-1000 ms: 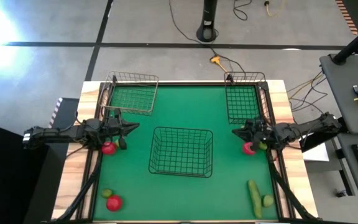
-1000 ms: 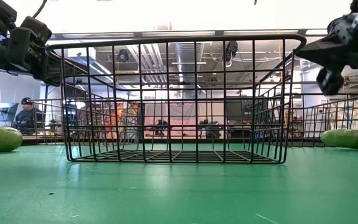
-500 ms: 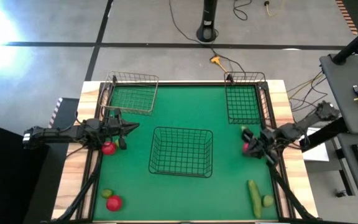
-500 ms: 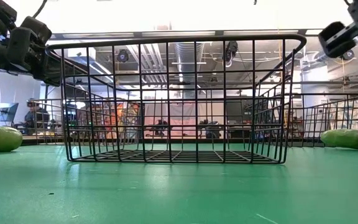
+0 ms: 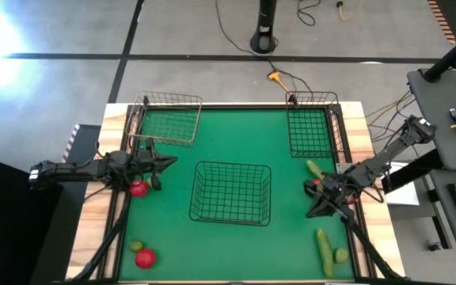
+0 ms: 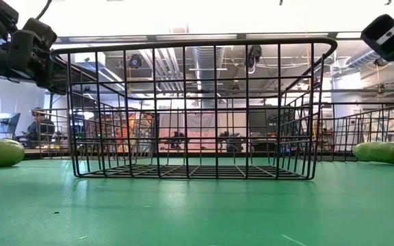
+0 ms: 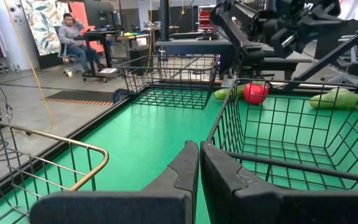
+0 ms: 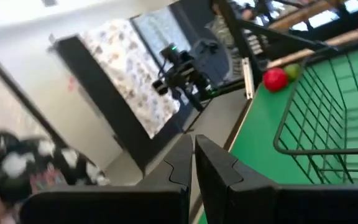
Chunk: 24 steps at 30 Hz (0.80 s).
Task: Sort produce into baskets
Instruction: Put the right tomato into the top black wire basket
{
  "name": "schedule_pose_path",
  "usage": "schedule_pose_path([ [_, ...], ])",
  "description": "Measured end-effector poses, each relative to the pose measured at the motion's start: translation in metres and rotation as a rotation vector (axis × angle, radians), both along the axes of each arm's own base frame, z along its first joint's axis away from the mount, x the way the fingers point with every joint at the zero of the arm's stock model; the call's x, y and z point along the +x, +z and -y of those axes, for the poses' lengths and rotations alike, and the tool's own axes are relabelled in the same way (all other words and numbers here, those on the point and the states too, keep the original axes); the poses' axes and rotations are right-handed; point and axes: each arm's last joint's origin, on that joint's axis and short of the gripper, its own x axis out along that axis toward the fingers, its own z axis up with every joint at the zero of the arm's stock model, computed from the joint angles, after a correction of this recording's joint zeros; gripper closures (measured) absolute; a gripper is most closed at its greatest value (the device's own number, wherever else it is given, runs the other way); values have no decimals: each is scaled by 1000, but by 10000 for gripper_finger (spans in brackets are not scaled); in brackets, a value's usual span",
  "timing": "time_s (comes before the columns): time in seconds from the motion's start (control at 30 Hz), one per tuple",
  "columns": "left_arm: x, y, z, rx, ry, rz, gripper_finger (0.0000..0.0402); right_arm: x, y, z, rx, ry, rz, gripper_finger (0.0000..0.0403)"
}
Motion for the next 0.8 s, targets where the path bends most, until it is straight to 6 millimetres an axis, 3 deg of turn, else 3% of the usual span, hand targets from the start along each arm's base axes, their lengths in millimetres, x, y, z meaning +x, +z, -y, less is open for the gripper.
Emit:
schedule_pose_path([
  [0.17, 0, 0, 0, 0, 0, 0, 401, 11, 22, -19, -71, 42, -157, 390],
  [0.33, 0, 0, 0, 0, 0, -1, 401, 23, 40, -38, -371, -66, -367, 390],
  [0.6, 0, 0, 0, 0, 0, 0, 401, 27, 65, -43, -678, -190, -937, 390],
  [0.8, 0, 0, 0, 0, 0, 0, 401, 28, 62, -41, -892, -248, -1177, 390],
])
